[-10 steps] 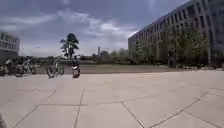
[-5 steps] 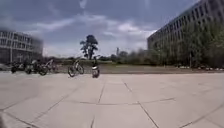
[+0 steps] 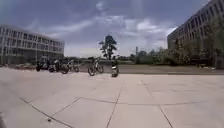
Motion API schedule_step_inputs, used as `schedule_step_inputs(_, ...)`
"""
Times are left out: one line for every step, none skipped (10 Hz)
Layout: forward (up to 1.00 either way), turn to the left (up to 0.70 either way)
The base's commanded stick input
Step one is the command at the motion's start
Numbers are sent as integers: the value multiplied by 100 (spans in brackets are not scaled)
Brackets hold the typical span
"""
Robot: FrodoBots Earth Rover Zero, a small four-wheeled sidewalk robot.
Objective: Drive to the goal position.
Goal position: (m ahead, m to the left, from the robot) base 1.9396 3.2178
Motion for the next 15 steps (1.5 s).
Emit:
schedule_step_inputs(0,45)
schedule_step_inputs(0,45)
schedule_step_inputs(0,45)
schedule_step_inputs(0,45)
schedule_step_inputs(4,45)
schedule_step_inputs(9,52)
schedule_step_inputs(23,53)
schedule_step_inputs(45,13)
schedule_step_inputs(45,4)
schedule_step_inputs(45,0)
schedule_step_inputs(45,0)
schedule_step_inputs(45,0)
schedule_step_inputs(45,0)
schedule_step_inputs(45,0)
schedule_step_inputs(45,0)
